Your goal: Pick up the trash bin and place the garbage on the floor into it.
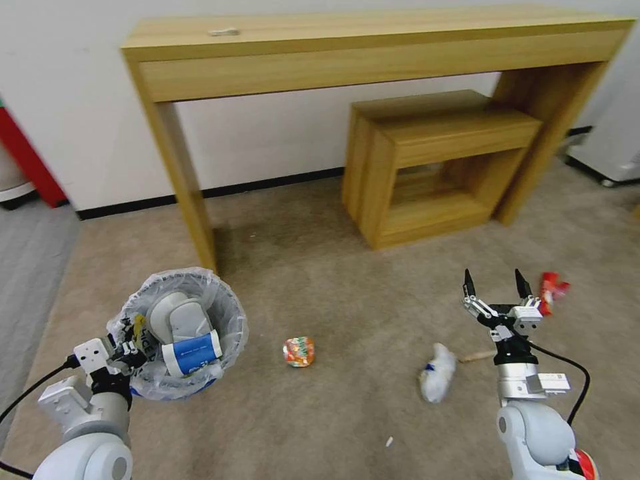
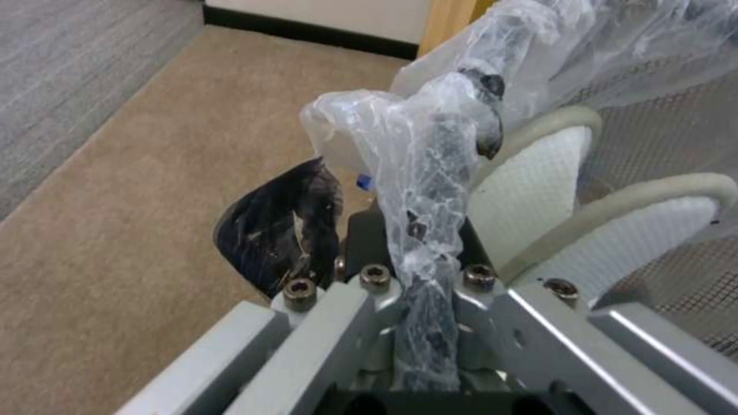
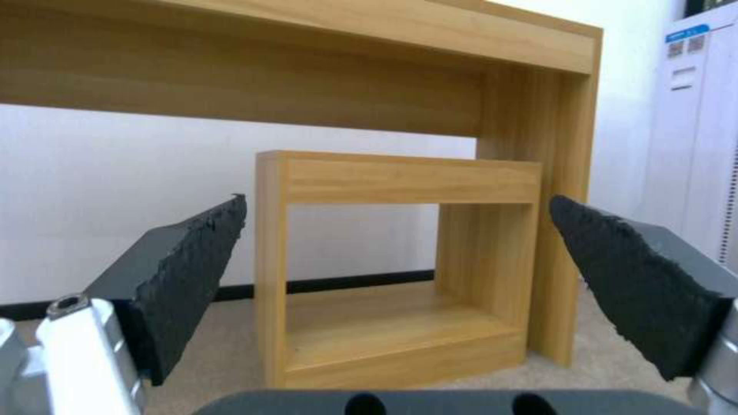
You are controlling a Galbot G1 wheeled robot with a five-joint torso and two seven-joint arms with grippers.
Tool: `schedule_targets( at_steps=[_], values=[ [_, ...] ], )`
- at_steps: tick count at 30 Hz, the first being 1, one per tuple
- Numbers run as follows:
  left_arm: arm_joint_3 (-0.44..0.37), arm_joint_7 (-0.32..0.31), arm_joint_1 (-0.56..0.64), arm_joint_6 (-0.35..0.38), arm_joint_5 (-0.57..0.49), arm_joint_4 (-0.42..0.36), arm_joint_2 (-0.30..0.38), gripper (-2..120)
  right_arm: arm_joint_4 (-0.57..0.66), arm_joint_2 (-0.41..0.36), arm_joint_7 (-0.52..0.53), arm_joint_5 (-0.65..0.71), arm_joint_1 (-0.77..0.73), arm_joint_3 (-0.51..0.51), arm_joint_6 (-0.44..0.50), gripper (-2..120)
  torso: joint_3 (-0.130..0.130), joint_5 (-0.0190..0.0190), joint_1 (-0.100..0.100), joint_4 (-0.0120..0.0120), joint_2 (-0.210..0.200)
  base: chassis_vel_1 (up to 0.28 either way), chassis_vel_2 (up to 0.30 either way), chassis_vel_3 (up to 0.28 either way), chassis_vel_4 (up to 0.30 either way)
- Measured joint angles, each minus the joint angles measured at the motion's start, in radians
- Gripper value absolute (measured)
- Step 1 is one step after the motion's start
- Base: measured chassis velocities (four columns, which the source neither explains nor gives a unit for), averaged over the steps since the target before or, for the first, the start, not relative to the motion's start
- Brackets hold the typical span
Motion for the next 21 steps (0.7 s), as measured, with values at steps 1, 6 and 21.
schedule_targets(
  at_steps=[1,6,21],
  values=[
    [0.0,0.0,0.0,0.0,0.0,0.0,0.0,1,0.0,0.0,0.0,0.0,0.0,0.0,0.0,100,0.0,0.0,0.0,0.0,0.0,-0.04,-0.048,-0.063,-0.02],
    [0.002,-0.002,-0.001,-0.003,-0.001,0.0,-0.003,1,0.003,-0.006,0.022,-0.008,-0.002,-0.011,-0.017,100,0.0,0.0,0.0,0.0008,0.0,0.0,0.0,0.0,0.0],
    [0.002,-0.009,-0.003,-0.008,-0.003,-0.005,-0.005,1,0.096,-0.092,0.23,0.116,-0.024,-0.151,-0.606,100,0.0,0.0,0.0,0.0004,0.0,0.0,0.0,0.0,0.0]
  ],
)
